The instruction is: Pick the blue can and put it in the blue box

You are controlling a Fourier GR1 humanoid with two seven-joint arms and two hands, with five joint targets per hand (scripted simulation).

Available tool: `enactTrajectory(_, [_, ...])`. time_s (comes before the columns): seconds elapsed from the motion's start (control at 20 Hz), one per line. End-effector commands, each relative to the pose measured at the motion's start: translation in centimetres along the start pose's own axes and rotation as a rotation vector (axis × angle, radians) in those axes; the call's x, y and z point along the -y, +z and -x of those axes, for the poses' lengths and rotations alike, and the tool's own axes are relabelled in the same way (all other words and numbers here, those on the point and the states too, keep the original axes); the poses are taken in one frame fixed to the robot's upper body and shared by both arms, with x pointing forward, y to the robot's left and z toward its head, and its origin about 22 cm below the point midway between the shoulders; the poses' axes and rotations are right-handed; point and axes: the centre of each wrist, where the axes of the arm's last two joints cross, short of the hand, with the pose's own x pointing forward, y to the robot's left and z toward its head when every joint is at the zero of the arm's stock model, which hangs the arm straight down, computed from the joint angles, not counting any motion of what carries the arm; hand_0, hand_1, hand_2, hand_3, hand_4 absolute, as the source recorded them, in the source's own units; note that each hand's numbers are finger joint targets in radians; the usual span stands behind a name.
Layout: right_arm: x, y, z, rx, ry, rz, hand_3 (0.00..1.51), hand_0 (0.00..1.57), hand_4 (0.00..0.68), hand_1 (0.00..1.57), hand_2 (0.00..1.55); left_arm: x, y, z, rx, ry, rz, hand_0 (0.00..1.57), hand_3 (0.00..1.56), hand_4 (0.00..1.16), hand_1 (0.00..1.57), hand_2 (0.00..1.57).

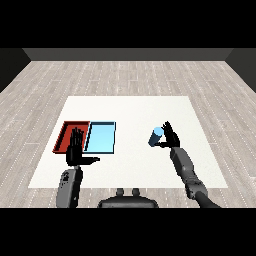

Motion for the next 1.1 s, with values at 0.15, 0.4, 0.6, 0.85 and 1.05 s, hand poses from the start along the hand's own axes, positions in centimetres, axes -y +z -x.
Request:
enactTrajectory(0.15, [-1.1, -1.8, -0.6, 0.001, 0.003, -0.014, 0.0, 0.0, 0.0, 0.0, 0.0, 0.2, -1.2, 1.1, 0.001, -0.031, -0.002, 0.0, 0.0, 0.0, 0.0, 0.0])
enactTrajectory(0.4, [-1.5, -1.2, 0.5, 0.007, -0.005, -0.013, 0.0, 0.0, 0.0, 0.0, 0.0, -2.6, 0.0, -0.4, 0.0, -0.015, 0.002, 0.0, 0.0, 0.0, 0.0, 0.0])
enactTrajectory(0.6, [-3.0, -1.3, 1.5, -0.001, -0.004, -0.01, 0.0, 0.0, 0.0, 0.0, 0.0, -1.2, -1.3, 0.2, 0.006, -0.013, -0.011, 0.0, 0.0, 0.0, 0.0, 0.0])
enactTrajectory(0.85, [-2.7, -1.7, 1.3, -0.013, 0.006, -0.041, 0.0, 0.0, 0.0, 0.0, 0.0, -2.2, -0.5, -0.5, 0.009, -0.013, -0.003, 0.0, 0.0, 0.0, 0.0, 0.0])
enactTrajectory(1.05, [-3.9, -2.0, 1.7, -0.042, -0.022, -0.05, 0.0, 0.0, 0.0, 0.0, 0.0, 0.2, 0.1, 0.4, 0.008, 0.004, -0.01, 0.0, 0.0, 0.0, 0.0, 0.0])
